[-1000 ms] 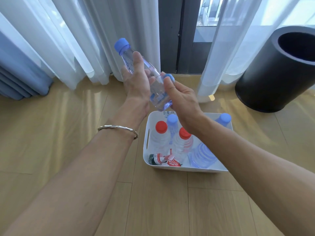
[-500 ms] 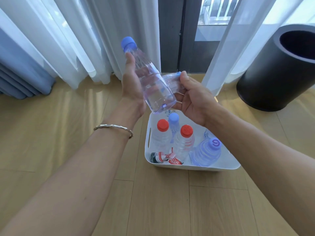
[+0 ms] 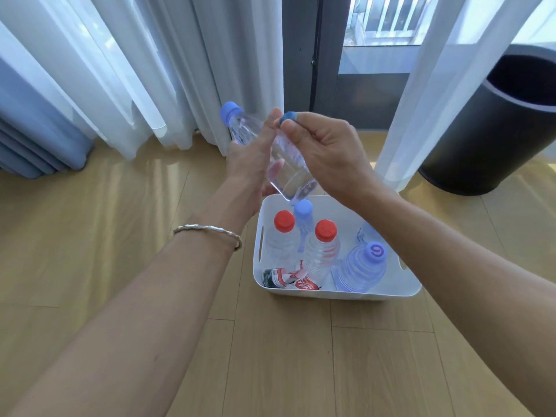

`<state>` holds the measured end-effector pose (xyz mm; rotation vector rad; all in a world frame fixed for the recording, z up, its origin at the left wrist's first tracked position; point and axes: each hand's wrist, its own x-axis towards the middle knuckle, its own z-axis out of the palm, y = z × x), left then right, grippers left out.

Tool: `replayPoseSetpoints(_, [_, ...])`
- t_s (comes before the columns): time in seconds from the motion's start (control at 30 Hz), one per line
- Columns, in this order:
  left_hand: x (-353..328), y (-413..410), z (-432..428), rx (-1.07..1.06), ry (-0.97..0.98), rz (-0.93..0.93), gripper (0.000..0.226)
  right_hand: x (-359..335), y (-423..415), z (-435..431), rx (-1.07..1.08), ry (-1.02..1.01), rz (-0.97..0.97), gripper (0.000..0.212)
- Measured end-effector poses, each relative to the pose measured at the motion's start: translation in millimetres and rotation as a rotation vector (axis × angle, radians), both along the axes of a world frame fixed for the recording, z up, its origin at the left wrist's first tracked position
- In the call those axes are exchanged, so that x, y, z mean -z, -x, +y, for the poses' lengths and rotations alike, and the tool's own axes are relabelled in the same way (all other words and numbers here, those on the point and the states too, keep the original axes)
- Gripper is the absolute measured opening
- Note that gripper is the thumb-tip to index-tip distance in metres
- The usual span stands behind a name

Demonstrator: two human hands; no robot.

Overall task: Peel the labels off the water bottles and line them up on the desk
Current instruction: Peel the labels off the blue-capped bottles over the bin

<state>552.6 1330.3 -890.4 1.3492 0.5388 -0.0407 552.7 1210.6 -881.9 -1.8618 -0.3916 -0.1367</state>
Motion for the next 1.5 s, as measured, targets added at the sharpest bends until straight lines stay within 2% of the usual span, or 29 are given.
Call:
replayPoseSetpoints(0.1, [2, -3, 1, -0.112, -0.02, -0.078, 0.076, 4, -2, 2, 0.005, -0.125, 0.137, 0.04])
replayPoseSetpoints(0.17, [4, -3, 4, -0.102, -0.045, -0.11, 0.076, 7, -4, 1, 0.008, -0.277, 0.275, 0.036])
replayPoseSetpoints(0.23, [7, -3, 8, -0.062, -0.084, -0.113, 0.064, 8, -4, -2, 0.006, -0.418, 0.418, 0.026])
replayPoseSetpoints(0.3, [9, -2, 10, -0.026, -0.085, -0.099, 0.046, 8, -6, -9, 0.004, -0.564, 0.537, 0.026])
replayPoseSetpoints(0.47, [9, -4, 11, 0.003, 0.094, -0.112, 0.014, 8, -16, -23, 0.013, -0.803, 0.694, 0.027])
replayPoseSetpoints(0.7, [15, -7, 8, 0.001, 0.194, -0.156, 0.021, 26, -27, -29, -0.001, -0.807, 0.717, 0.028])
replayPoseSetpoints(0.77, [17, -7, 8, 0.013, 0.174, -0.148, 0.031, 34, -34, -33, 0.038, -0.816, 0.715, 0.029])
replayPoseSetpoints(0.83, [17, -6, 10, 0.045, 0.179, -0.12, 0.046, 41, -44, -46, 0.151, -0.914, 0.722, 0.029])
replayPoseSetpoints(0.87, [17, -6, 11, 0.059, 0.176, -0.116, 0.049, 47, -48, -55, 0.218, -0.894, 0.708, 0.029])
replayPoseSetpoints(0.9, [17, -7, 14, 0.063, 0.158, -0.123, 0.046, 55, -51, -65, 0.278, -0.783, 0.686, 0.029])
replayPoseSetpoints(1.0, [19, -5, 20, 0.038, 0.09, -0.167, 0.029, 90, -54, -78, 0.358, -0.22, 0.59, 0.025])
replayPoseSetpoints(1.1, [22, 1, 22, 0.033, 0.053, -0.168, 0.023, 112, -58, -69, 0.321, 0.16, 0.394, 0.029])
replayPoseSetpoints(1.3, [28, 17, 30, 0.044, -0.031, -0.177, 0.032, 137, -62, -50, 0.163, 0.449, 0.29, 0.034])
replayPoseSetpoints(1.5, [24, 29, 41, 0.024, -0.075, -0.227, 0.011, 142, -67, -55, 0.028, 0.584, 0.308, 0.036])
